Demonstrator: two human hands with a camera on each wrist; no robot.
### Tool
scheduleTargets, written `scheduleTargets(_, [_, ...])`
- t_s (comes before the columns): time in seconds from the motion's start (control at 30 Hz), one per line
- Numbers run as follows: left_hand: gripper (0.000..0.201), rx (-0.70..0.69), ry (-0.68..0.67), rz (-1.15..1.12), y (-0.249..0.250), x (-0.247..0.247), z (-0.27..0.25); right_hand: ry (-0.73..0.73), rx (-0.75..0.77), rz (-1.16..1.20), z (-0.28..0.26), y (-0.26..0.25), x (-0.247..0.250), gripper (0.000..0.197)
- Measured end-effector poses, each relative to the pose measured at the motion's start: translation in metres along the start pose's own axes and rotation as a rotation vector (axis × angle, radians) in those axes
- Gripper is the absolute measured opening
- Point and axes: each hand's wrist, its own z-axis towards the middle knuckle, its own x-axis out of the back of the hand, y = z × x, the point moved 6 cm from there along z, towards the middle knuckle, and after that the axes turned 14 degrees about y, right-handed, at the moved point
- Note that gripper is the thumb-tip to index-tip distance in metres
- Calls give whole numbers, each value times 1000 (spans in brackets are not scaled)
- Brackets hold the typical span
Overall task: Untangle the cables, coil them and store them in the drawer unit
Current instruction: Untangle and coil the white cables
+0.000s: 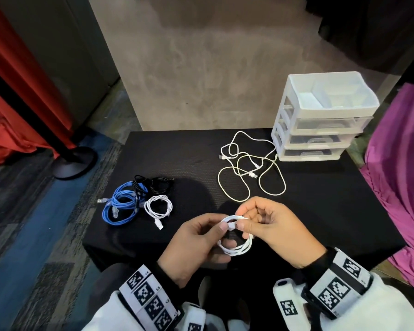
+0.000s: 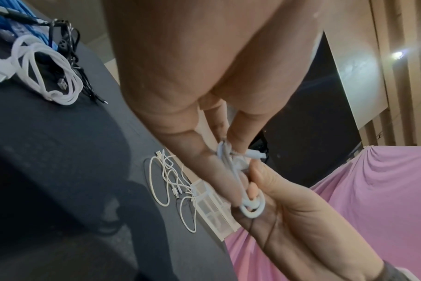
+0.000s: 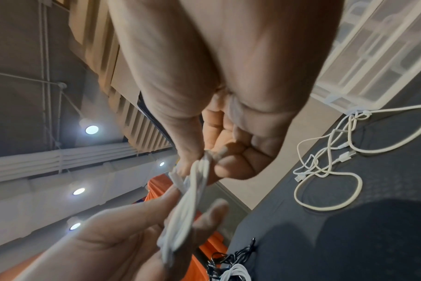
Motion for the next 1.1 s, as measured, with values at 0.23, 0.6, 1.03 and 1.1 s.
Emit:
scheduleTargets(0.23, [18, -62, 92, 46, 0, -3, 4, 6, 18, 2, -1, 1, -4, 19])
scheduleTargets(0.6, [17, 13, 60, 2, -4, 0, 4, -40, 111, -155, -5, 2, -13, 20])
scheduleTargets(1.03, [21, -32, 79, -145, -2, 3, 5, 77, 154, -141, 3, 4, -8, 13])
scheduleTargets(1.1, [24, 2, 76, -156, -4, 7, 7, 69, 153, -124, 3, 6, -7, 17])
